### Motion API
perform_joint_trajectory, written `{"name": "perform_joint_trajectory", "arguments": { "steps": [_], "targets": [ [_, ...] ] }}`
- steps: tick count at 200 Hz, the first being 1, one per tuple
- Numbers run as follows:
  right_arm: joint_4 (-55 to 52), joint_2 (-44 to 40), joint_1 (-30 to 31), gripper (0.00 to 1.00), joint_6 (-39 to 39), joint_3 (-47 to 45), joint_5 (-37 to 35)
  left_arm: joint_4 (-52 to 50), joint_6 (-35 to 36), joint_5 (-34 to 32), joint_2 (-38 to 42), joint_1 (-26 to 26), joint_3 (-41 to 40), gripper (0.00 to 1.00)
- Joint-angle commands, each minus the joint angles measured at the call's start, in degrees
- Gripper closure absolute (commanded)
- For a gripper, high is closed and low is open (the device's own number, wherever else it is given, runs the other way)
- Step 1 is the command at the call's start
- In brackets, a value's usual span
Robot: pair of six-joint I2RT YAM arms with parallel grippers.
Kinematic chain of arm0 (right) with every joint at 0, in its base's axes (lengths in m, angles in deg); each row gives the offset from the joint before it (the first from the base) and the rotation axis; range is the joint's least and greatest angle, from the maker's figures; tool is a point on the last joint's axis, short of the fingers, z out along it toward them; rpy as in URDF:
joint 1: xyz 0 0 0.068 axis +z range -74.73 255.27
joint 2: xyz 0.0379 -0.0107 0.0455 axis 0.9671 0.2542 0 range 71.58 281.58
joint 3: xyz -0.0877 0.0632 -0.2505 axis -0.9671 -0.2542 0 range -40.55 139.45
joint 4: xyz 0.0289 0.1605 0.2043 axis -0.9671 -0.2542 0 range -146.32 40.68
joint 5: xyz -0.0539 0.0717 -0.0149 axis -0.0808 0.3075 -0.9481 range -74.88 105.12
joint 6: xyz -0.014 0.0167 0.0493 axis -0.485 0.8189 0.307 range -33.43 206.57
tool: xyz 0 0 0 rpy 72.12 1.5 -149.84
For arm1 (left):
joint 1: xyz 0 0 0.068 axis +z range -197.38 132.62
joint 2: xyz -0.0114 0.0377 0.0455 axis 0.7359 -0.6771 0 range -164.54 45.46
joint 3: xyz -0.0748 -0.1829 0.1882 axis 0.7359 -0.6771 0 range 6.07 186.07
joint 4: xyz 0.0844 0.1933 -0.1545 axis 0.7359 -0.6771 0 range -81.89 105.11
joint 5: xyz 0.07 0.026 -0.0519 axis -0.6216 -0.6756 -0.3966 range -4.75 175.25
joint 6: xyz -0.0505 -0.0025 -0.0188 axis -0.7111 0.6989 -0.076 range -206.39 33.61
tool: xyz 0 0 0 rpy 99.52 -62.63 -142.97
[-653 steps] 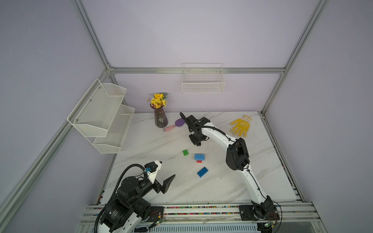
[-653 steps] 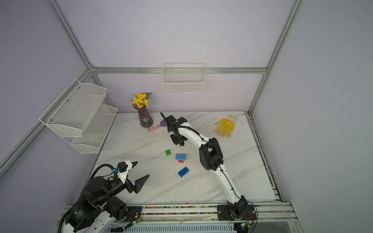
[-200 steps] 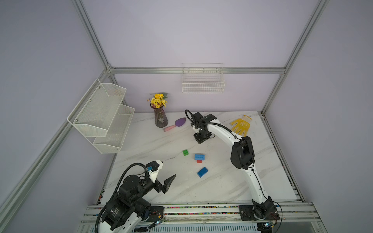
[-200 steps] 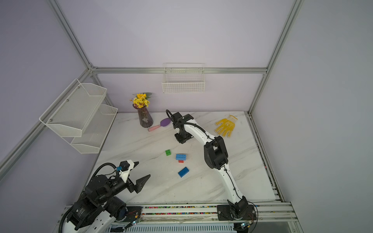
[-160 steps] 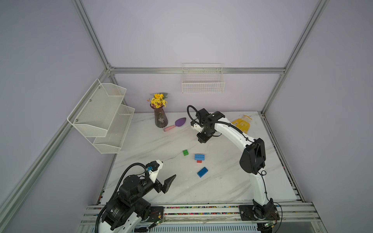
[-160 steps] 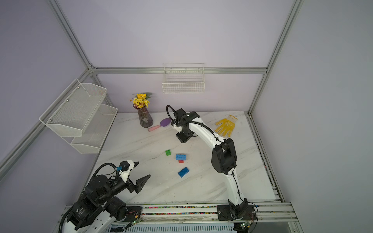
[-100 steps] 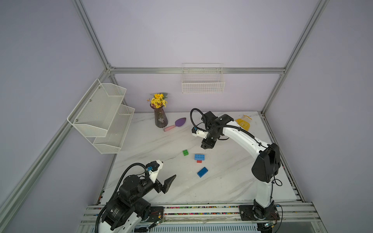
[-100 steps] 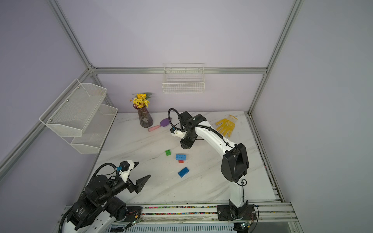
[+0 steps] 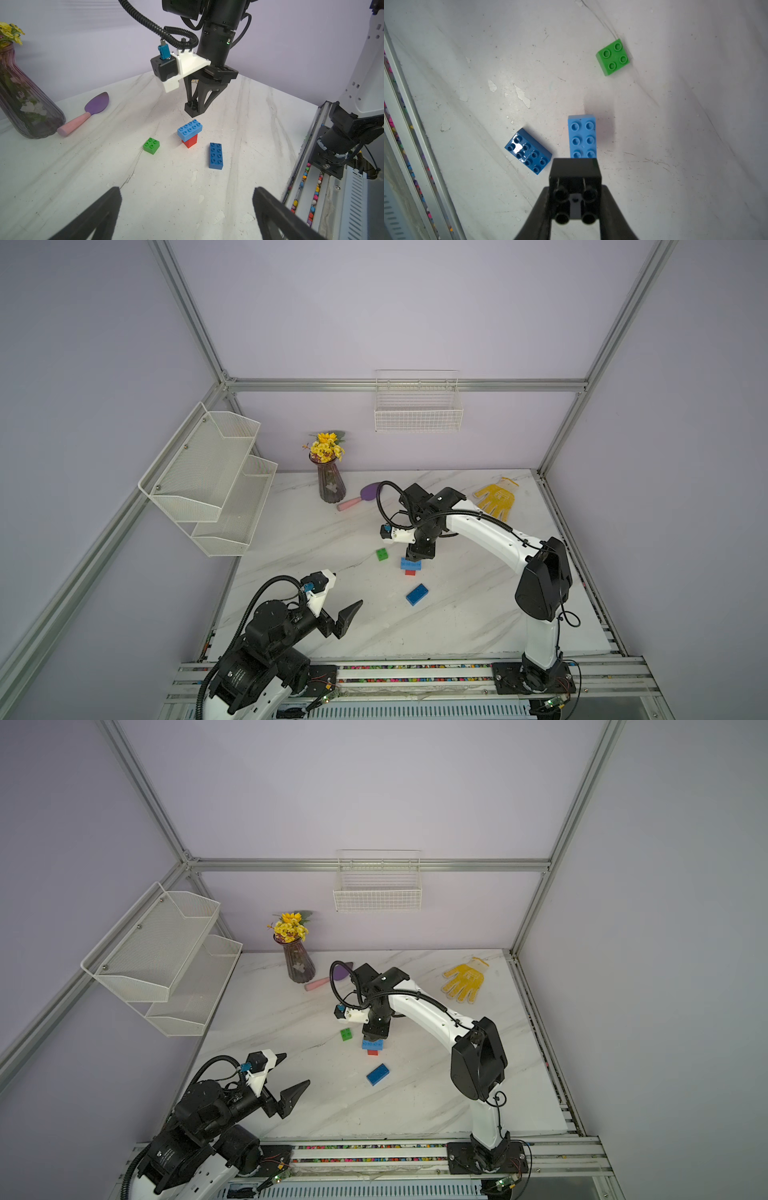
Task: Assemble the letter f with lego
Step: Assemble the lego brick with the lego brick.
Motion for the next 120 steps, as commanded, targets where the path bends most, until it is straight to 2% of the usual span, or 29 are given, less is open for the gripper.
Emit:
{"name": "perform_joint_trajectory", "arguments": {
  "steps": [1,53,120],
  "targets": [
    [1.4,-0.1,0.6,1.0,-2.1,-1.2,0.5,2.0,1.8,0.7,0.5,-0.3,-0.5,0.0],
    [5.0,0.6,0.8,1.0,-3.0,-4.9,1.0,2.0,1.7,0.7,0.5,-0.3,-0.5,0.0],
    [6.7,3.1,0.4,1.0,-5.4,-5.1,-0.3,2.0,1.7,0.4,0.3,-0.3,-0.5,0.0]
  ]
}}
